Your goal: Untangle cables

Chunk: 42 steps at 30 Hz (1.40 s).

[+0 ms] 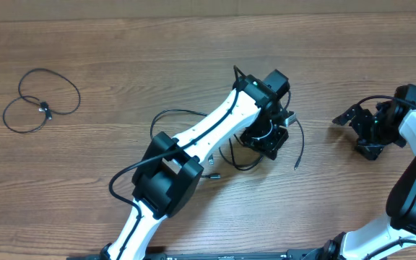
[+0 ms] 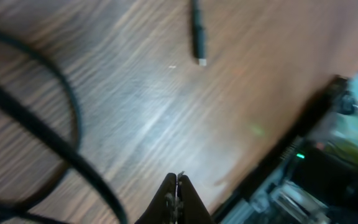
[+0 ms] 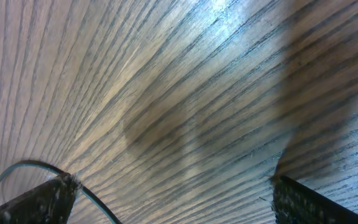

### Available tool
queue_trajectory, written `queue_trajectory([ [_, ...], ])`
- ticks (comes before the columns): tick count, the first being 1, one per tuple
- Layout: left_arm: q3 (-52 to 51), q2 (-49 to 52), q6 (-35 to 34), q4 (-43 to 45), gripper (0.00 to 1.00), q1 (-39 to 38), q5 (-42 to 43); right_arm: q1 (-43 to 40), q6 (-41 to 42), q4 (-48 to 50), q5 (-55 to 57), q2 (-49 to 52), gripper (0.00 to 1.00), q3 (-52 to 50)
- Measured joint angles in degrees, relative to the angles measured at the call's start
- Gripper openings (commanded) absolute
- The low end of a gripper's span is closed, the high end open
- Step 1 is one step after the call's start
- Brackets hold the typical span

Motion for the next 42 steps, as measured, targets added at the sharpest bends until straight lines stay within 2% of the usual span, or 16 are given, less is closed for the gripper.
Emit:
queue_trajectory([
  [10, 0.0, 0.0, -3.7, -0.6, 0.04, -0.6, -12.0, 0.0, 0.0, 0.0, 0.0, 0.0, 1.0, 0.0],
  [23, 0.0, 0.0, -5.0, -1.6, 0.05, -0.6, -19.2, 0.0, 0.0, 0.0, 0.0, 0.0, 1.0, 0.0],
  [31, -0.6, 0.0, -5.1, -0.6, 0.05, -0.6, -21.2, 0.0, 0.0, 0.0, 0.0, 0.0, 1.0, 0.0],
  [42, -7.6, 0.0, -5.0, 4.2, 0.09, -0.6, -21.1, 0.0, 0.0, 0.0, 0.0, 0.0, 1.0, 0.0],
])
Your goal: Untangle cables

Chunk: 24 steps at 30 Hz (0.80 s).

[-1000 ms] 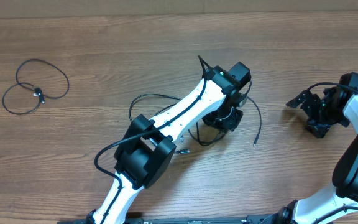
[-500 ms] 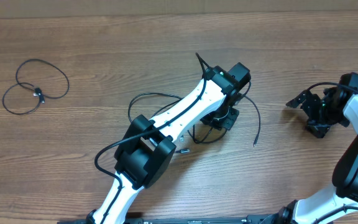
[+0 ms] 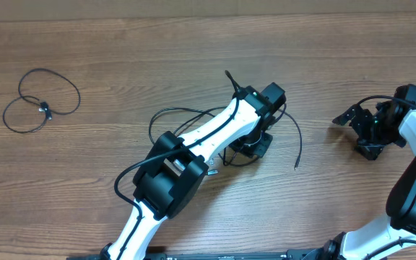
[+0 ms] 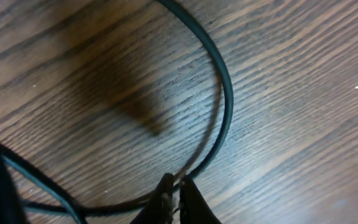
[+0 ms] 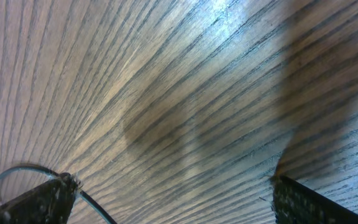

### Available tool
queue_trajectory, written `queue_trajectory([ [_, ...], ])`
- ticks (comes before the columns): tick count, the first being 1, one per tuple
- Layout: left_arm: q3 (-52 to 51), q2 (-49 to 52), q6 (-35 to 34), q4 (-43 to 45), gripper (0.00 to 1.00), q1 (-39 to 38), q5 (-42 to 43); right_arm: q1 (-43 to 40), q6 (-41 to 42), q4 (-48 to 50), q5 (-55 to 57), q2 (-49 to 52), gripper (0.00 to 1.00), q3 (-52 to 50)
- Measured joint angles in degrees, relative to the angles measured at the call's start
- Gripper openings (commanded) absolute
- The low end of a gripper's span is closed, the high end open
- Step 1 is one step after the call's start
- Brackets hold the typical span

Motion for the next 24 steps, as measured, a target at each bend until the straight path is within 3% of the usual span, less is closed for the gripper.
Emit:
queue_trajectory([
  [24, -0.3, 0.0, 1.7, 3.3, 0.27, 0.0, 4.6, 0.0, 0.0, 0.0, 0.0, 0.0, 1.0, 0.0],
])
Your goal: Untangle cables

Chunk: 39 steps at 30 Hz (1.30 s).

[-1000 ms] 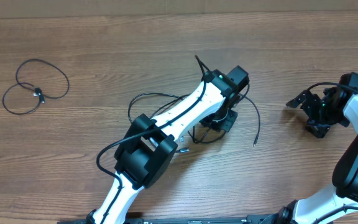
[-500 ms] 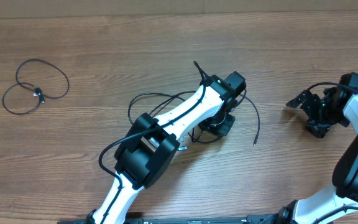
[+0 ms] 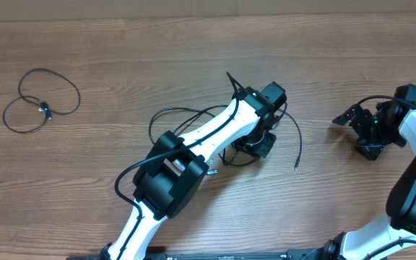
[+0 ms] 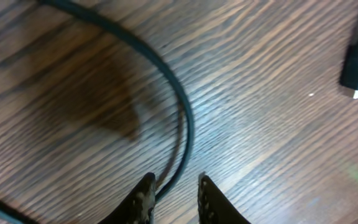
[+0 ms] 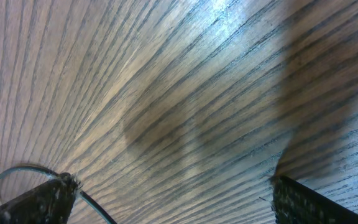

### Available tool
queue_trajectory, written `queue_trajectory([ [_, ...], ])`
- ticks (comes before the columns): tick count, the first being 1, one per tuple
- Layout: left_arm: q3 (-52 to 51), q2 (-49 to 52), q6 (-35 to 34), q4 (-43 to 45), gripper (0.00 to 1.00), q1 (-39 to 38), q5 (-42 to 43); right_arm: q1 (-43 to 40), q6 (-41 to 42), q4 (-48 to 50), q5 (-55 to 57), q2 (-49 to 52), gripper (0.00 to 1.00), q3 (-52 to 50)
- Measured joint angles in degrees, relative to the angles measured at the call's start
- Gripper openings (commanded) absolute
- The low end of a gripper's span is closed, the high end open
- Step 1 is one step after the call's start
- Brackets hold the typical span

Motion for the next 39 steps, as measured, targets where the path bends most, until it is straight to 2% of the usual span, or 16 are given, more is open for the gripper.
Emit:
queue_trajectory([
  [13, 0.0, 0.0, 0.2, 0.7, 0.29, 0.0, 1.1, 0.0, 0.0, 0.0, 0.0, 0.0, 1.0, 0.0],
  [19, 0.0, 0.0, 1.2, 1.2, 0.25, 0.0, 1.2, 0.0, 0.0, 0.0, 0.0, 0.0, 1.0, 0.0],
  [22, -0.2, 0.0, 1.9, 2.5, 0.29, 0.0, 1.2, 0.0, 0.0, 0.0, 0.0, 0.0, 1.0, 0.0],
  [26, -1.7, 0.0, 2.1, 4.8, 0.17, 0.0, 1.2, 0.0, 0.0, 0.0, 0.0, 0.0, 1.0, 0.0],
  [30, -3.9, 0.0, 2.1, 7.1, 0.22, 0.0, 1.4, 0.0, 0.0, 0.0, 0.0, 0.0, 1.0, 0.0],
  [39, -5.2, 0.0, 1.5, 8.2, 0.43, 0.0, 2.6, 0.0, 0.0, 0.0, 0.0, 0.0, 1.0, 0.0],
])
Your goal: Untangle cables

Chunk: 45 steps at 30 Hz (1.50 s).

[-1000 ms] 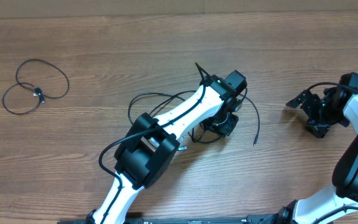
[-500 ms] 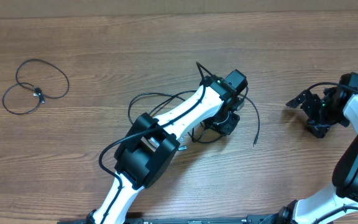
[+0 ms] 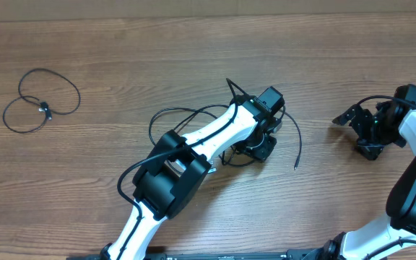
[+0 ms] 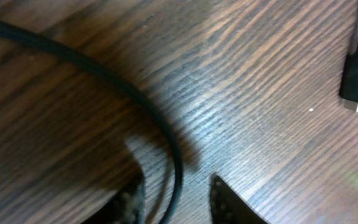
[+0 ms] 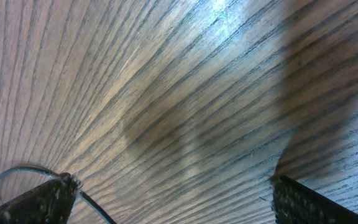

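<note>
A tangle of black cable (image 3: 193, 114) lies mid-table, with one loose end (image 3: 295, 167) trailing to the right. My left gripper (image 3: 261, 144) is down at the right side of the tangle. In the left wrist view the left gripper (image 4: 176, 190) is open, and one strand of the cable (image 4: 166, 140) runs between its fingers (image 4: 224, 198) without being pinched. A plug lies to the right. My right gripper (image 3: 367, 128) is at the far right, open (image 5: 173, 199), with only bare wood between its fingers.
A second black cable (image 3: 42, 101), separate and loosely coiled, lies at the far left of the wooden table (image 3: 121, 43). The left arm's white links (image 3: 172, 173) cover part of the tangle. The right arm stands at the right edge.
The left gripper's jaws stand wider apart around the same strand, and the wrist view is a little closer to the wood. The right arm has not moved.
The left gripper was first shut over bare wood to the right of the tangle. Then it was nearly shut at a cable loop, a little further left. Then it stood slightly open astride a strand, and now wider open. The right gripper stayed open and still.
</note>
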### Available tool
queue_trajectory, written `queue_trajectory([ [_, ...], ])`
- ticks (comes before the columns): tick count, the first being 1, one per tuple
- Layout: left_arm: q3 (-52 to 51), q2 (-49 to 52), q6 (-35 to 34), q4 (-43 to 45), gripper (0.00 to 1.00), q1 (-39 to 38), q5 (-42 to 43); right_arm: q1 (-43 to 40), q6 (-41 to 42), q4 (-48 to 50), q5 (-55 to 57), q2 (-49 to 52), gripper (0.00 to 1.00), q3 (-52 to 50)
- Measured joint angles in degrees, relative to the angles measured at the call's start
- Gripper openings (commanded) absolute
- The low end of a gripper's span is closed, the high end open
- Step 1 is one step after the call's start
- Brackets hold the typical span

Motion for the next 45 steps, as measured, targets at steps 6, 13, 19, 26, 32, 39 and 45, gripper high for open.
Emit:
queue_trajectory([
  [6, 0.0, 0.0, -0.2, 0.2, 0.43, 0.0, 0.8, 0.0, 0.0, 0.0, 0.0, 0.0, 1.0, 0.0],
  [13, -1.1, -0.6, 2.4, 1.5, 0.53, -0.1, 1.9, 0.0, 0.0, 0.0, 0.0, 0.0, 1.0, 0.0],
  [19, -1.1, -1.0, 3.1, 1.6, 1.0, -0.1, 3.3, 0.0, 0.0, 0.0, 0.0, 0.0, 1.0, 0.0],
  [26, -1.2, -1.6, 3.3, 1.6, 0.99, -0.7, 3.1, 0.0, 0.0, 0.0, 0.0, 0.0, 1.0, 0.0],
  [32, -1.2, -1.6, 3.5, 1.6, 1.0, -0.8, 3.3, 0.0, 0.0, 0.0, 0.0, 0.0, 1.0, 0.0],
  [39, -1.9, -1.4, 4.0, 1.7, 0.58, -0.7, 2.9, 0.0, 0.0, 0.0, 0.0, 0.0, 1.0, 0.0],
  [45, -2.2, -1.3, 4.0, 2.2, 0.57, -0.7, 2.9, 0.0, 0.0, 0.0, 0.0, 0.0, 1.0, 0.0],
])
